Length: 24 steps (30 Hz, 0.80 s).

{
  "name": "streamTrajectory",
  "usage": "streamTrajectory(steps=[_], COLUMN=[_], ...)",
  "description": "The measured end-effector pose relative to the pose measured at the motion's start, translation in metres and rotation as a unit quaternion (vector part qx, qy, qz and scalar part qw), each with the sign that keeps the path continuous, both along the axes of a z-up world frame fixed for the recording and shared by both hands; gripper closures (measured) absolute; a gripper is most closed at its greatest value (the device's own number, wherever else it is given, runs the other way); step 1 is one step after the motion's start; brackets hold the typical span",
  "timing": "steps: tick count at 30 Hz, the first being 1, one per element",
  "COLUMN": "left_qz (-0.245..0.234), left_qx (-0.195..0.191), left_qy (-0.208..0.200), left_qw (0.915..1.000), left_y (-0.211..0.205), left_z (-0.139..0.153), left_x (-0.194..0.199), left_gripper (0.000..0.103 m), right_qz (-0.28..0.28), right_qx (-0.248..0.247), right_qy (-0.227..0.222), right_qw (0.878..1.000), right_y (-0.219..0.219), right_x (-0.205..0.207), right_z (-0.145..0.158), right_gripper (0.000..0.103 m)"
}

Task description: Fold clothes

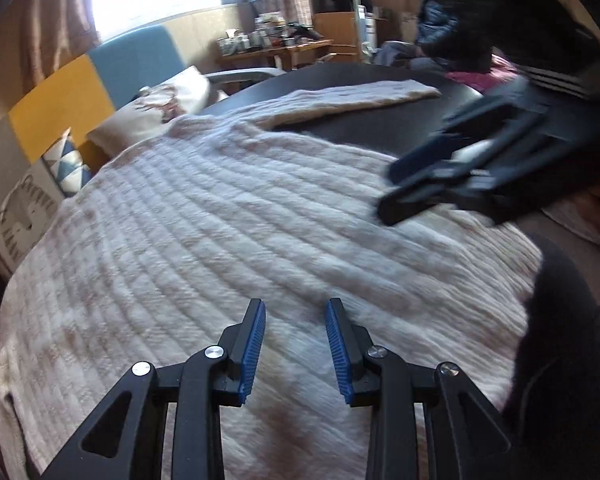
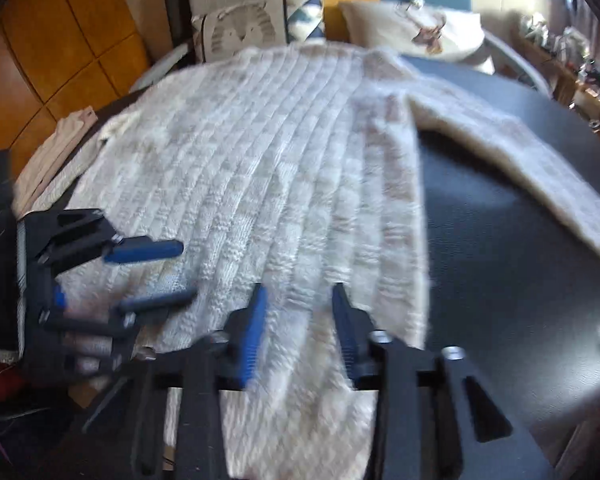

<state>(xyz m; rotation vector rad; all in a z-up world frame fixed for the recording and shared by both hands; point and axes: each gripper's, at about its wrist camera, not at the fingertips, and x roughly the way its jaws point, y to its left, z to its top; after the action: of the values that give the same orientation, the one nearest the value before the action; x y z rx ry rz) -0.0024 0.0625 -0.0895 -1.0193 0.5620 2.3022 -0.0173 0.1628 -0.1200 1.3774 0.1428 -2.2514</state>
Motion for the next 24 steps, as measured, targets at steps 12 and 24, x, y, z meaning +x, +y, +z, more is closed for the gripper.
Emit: streamTrajectory(steps=[12, 24], left_qz=[-0.055, -0.045], left_qx=[0.072, 0.060], left_qy=[-0.051, 0.009], left_qw=[0.9946, 0.9971], left_y=[-0.013, -0.048], left_z=[-0.001, 0.029], left_x=[0.053, 0.074], left_gripper=[0.079, 0.078], right_qz=[-0.023, 0.005], right_qx=[-0.011, -0.007], right_qy=[-0.027, 0.010], right_qw=[0.999, 1.000], right_y=[0.002, -0.010], right_x=[-0.004, 0.015], right_z=[-0.008, 0.010], right_gripper=[0.079, 0.079])
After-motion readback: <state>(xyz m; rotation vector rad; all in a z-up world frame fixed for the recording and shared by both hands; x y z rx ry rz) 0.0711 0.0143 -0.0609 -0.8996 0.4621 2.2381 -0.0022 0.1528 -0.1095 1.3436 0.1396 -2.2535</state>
